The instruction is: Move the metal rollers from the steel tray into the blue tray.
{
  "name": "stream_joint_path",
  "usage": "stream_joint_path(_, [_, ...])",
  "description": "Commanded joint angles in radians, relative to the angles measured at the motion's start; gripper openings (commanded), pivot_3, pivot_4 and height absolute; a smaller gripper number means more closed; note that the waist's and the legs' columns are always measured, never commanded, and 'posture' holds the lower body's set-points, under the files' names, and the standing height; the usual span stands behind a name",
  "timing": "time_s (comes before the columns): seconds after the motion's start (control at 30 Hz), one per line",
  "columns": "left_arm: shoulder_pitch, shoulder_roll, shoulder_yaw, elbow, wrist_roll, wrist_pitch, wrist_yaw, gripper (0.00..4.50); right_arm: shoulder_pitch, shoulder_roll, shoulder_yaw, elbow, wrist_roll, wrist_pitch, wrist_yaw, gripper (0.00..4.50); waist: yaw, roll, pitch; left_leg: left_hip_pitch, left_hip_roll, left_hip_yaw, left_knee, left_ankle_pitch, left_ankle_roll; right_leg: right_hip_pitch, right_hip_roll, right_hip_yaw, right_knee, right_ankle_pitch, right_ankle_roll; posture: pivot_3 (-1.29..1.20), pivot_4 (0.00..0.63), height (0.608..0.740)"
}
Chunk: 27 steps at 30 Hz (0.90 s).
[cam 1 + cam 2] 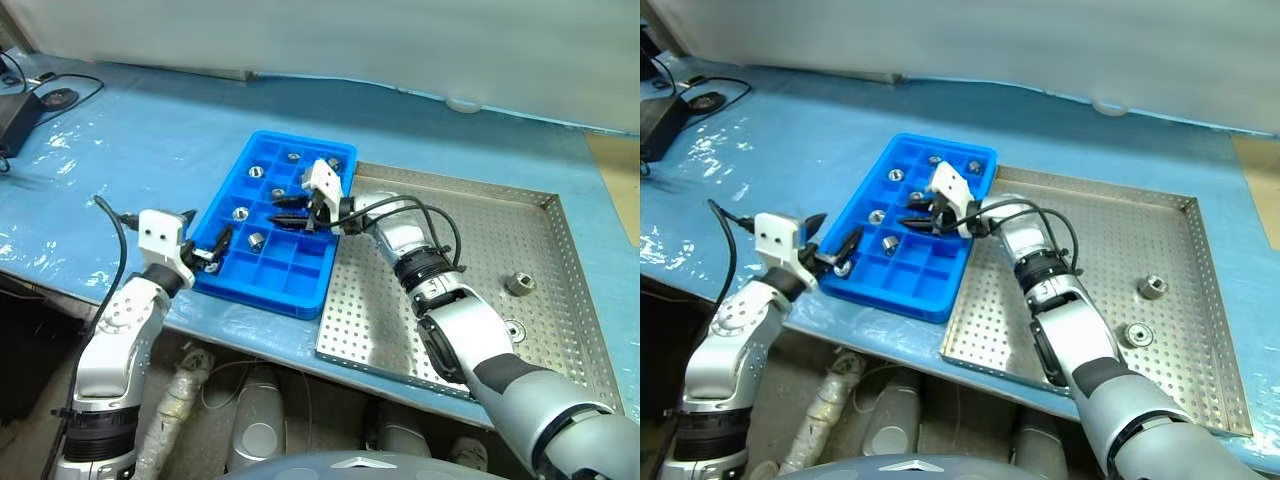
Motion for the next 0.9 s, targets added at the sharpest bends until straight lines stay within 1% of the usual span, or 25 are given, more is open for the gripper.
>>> stream_joint_path(0.03, [-0.048,-0.006,-0.055,0.021,-0.026,-0.035,-0.076,3.99,0.058,-0.054,-0.023,-0.117,0.036,0.058,0.016,1.62,0.001,0.0,0.0,0.0,0.0,0.0,0.001,0.0,0.0,0.001,0.0,0.0,0.0,0.0,0.0,0.34,0.15,0.74])
stream_joint_path(0.17, [-0.126,-0.024,-0.116,0.11,-0.027,-0.057,-0.146,3.99,0.139,-0.126,-0.039,-0.251,0.051,0.142,-0.013,1.62,-0.014,0.0,0.0,0.001,-0.001,0.0,0.003,0.0,0.0,0.003,-0.001,0.001,0.001,0.001,0.0,0.23,0.15,0.74])
stream_joint_path(0.23, [-0.175,-0.034,-0.145,0.17,-0.017,-0.075,-0.184,3.99,0.188,-0.164,-0.054,-0.333,0.064,0.185,-0.03,1.99,-0.032,0.0,0.0,0.001,-0.001,0.0,0.004,0.0,0.0,0.003,-0.001,0.001,0.001,0.002,0.0,0.15,0.15,0.74])
stream_joint_path(0.27, [-0.202,-0.04,-0.162,0.202,-0.015,-0.085,-0.208,3.99,0.218,-0.186,-0.064,-0.381,0.073,0.213,-0.041,2.21,-0.047,0.0,0.0,0.001,-0.001,0.0,0.004,0.001,-0.001,0.002,-0.001,0.001,0.001,0.002,0.001,0.13,0.15,0.74])
stream_joint_path(0.47, [-0.323,-0.073,-0.223,0.362,-0.007,-0.139,-0.319,3.99,0.366,-0.29,-0.124,-0.615,0.114,0.343,-0.125,4.24,-0.113,0.0,0.0,0.002,-0.002,0.001,0.004,0.003,-0.003,0.003,-0.001,0.003,0.0,0.003,0.001,-0.02,0.15,0.74])
stream_joint_path(0.5, [-0.341,-0.079,-0.233,0.395,0.001,-0.155,-0.337,3.99,0.391,-0.304,-0.139,-0.648,0.115,0.359,-0.15,4.49,-0.127,0.0,0.0,0.002,-0.002,0.001,0.004,0.003,-0.003,0.003,-0.001,0.003,0.0,0.003,0.002,-0.04,0.15,0.74])
stream_joint_path(0.67, [-0.404,-0.108,-0.265,0.5,0.016,-0.204,-0.404,3.99,0.513,-0.376,-0.195,-0.794,0.136,0.432,-0.215,4.49,-0.165,0.0,0.0,0.004,-0.003,0.002,0.004,0.003,-0.003,0.004,-0.001,0.005,0.0,0.003,0.002,-0.12,0.15,0.74])
stream_joint_path(0.77, [-0.425,-0.119,-0.287,0.542,0.029,-0.22,-0.436,3.99,0.572,-0.422,-0.215,-0.846,0.128,0.458,-0.245,4.49,-0.171,0.0,0.0,0.006,-0.004,0.003,0.004,0.002,-0.001,0.006,-0.001,0.006,-0.001,0.003,0.002,-0.16,0.15,0.74])
stream_joint_path(0.9, [-0.447,-0.142,-0.313,0.595,0.05,-0.25,-0.467,3.99,0.65,-0.468,-0.281,-0.9,0.124,0.499,-0.325,4.49,-0.181,0.0,0.0,0.02,-0.005,0.006,-0.001,0.001,0.001,0.018,-0.002,0.008,-0.006,0.003,0.003,-0.21,0.15,0.74])
